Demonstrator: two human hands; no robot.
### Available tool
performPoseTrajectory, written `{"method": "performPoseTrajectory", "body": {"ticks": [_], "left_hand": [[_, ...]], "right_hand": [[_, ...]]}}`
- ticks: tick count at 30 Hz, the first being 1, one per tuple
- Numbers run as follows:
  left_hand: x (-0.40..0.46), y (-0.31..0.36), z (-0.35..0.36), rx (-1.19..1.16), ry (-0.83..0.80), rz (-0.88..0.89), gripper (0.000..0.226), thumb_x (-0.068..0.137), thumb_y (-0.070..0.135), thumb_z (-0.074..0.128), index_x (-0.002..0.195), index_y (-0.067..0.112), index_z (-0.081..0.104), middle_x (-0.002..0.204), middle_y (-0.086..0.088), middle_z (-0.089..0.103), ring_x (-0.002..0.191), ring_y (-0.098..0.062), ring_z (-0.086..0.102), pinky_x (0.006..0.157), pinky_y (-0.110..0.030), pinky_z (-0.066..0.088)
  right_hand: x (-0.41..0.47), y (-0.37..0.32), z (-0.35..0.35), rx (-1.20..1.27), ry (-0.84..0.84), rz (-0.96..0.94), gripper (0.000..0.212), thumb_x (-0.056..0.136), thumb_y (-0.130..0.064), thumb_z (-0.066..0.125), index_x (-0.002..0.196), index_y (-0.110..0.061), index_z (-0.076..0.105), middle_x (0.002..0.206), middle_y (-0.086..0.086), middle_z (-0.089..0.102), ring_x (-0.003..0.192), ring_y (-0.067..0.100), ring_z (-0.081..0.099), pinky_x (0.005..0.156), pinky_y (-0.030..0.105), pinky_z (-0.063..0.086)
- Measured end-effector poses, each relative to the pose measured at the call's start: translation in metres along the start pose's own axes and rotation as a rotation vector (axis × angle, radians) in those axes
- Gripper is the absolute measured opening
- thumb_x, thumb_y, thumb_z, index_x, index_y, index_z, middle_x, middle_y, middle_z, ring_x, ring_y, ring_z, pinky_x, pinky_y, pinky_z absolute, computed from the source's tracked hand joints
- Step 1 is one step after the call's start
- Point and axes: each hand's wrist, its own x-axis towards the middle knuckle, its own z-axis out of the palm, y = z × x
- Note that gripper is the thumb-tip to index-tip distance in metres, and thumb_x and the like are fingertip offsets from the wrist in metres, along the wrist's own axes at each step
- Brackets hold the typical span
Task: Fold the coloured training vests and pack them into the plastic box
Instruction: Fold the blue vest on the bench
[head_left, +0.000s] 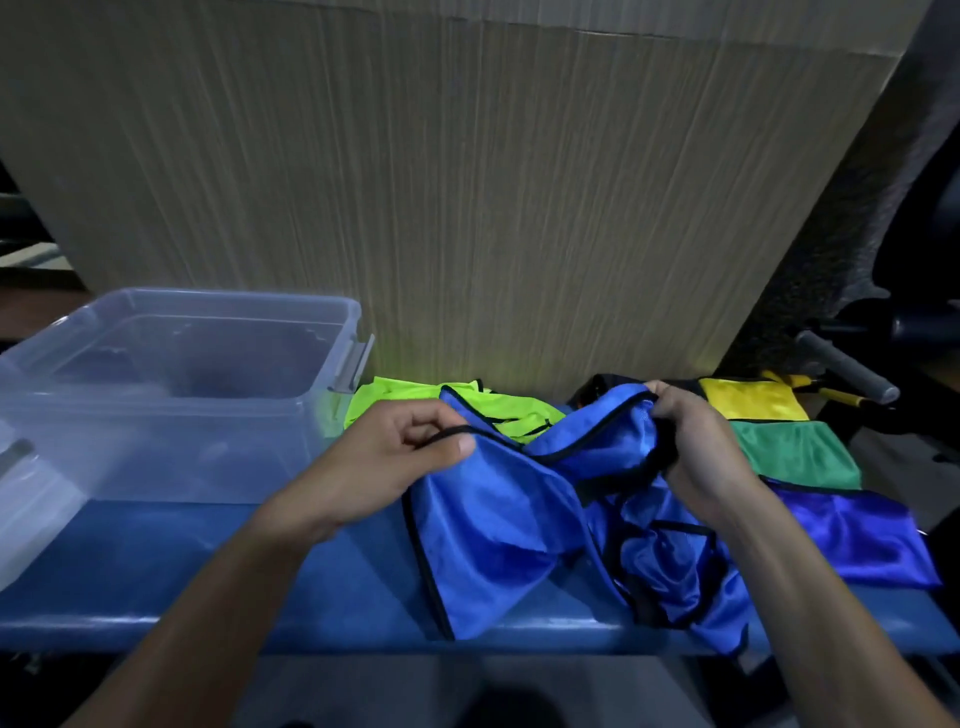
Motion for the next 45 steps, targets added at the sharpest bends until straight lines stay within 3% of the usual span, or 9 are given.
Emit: {"method": "performPoseTrajectory", "body": {"ticks": [8,11,17,22,26,33,36,41,45], "left_hand": [[-0.004,0.013,0.016,0.148,-0.347,-0.001,0.012,0.094,0.021,0.072,0.103,0.022,0.079,0.096,0.007,0.077,0.09,-0.002,0.066,0.084,-0.018,0.047],[-0.002,0.013,0.027,0.277,-0.399,0.0,0.012,0.094,0.022,0.072,0.104,0.02,0.078,0.094,0.013,0.076,0.09,0.001,0.067,0.084,-0.015,0.045],[-0.001,0.012,0.04,0.302,-0.41,-0.007,0.014,0.095,0.024,0.071,0.106,0.017,0.079,0.095,0.014,0.075,0.094,-0.001,0.068,0.089,-0.018,0.045],[0.0,0.011,0.029,0.492,-0.355,-0.01,0.021,0.091,0.045,0.068,0.104,0.029,0.075,0.097,0.016,0.074,0.093,-0.006,0.068,0.09,-0.04,0.053],[-0.005,0.008,0.014,0.507,-0.398,-0.076,0.032,0.086,0.053,0.068,0.099,0.024,0.071,0.088,-0.004,0.071,0.082,-0.029,0.064,0.078,-0.051,0.053],[-0.013,0.043,0.026,0.13,-0.397,0.019,0.008,0.096,0.016,0.069,0.1,0.021,0.074,0.1,-0.001,0.072,0.094,-0.026,0.065,0.087,-0.038,0.052],[-0.01,0.046,0.041,0.317,-0.177,0.249,0.01,0.095,0.018,0.07,0.101,0.025,0.075,0.099,0.008,0.064,0.093,-0.017,0.061,0.084,-0.023,0.047],[-0.002,0.036,0.043,0.58,-0.071,0.343,0.01,0.099,0.028,0.063,0.101,0.036,0.068,0.145,0.022,0.042,0.14,-0.012,0.036,0.111,-0.027,0.028],[0.001,0.032,0.042,0.436,-0.134,0.269,0.009,0.102,0.022,0.061,0.102,0.029,0.067,0.111,0.013,0.063,0.11,-0.016,0.061,0.091,-0.028,0.045]], "right_hand": [[-0.011,0.013,-0.025,-0.787,-0.062,-0.141,0.008,0.089,-0.017,0.077,0.082,-0.018,0.074,0.078,0.003,0.076,0.076,0.016,0.073,0.071,0.032,0.055],[-0.012,0.017,-0.027,-1.16,-0.064,-0.313,0.022,0.079,-0.007,0.077,0.079,-0.028,0.07,0.081,-0.009,0.07,0.082,0.012,0.068,0.071,0.022,0.048],[-0.013,0.051,-0.007,-1.596,-0.355,-0.589,0.072,0.066,-0.01,0.074,0.132,-0.035,0.055,0.135,-0.007,0.047,0.114,0.02,0.045,0.087,0.038,0.042],[-0.019,0.053,0.011,-1.401,-0.515,-0.519,0.009,0.094,-0.028,0.063,0.101,-0.028,0.069,0.097,-0.009,0.071,0.092,0.016,0.064,0.079,0.036,0.047],[-0.019,0.039,0.007,-0.937,-0.471,-0.275,0.03,0.099,-0.03,0.065,0.081,-0.007,0.064,0.068,0.006,0.058,0.064,0.009,0.051,0.064,0.037,0.041],[-0.041,0.0,0.022,-0.579,-0.368,-0.305,0.062,0.104,-0.04,0.052,0.066,0.004,0.032,0.06,0.017,0.021,0.056,0.027,0.017,0.049,0.025,0.023],[-0.047,-0.007,0.028,-0.52,-0.397,-0.278,0.072,0.101,-0.052,0.053,0.069,0.011,0.04,0.06,0.026,0.028,0.056,0.037,0.023,0.054,0.048,0.027],[-0.055,-0.014,0.031,-0.538,-0.472,-0.291,0.061,0.095,-0.045,0.051,0.073,0.011,0.041,0.064,0.022,0.025,0.061,0.036,0.022,0.06,0.051,0.021],[-0.052,-0.013,0.024,-0.606,-0.45,-0.368,0.047,0.092,-0.031,0.051,0.078,0.013,0.048,0.069,0.022,0.039,0.064,0.036,0.033,0.065,0.053,0.03]]}}
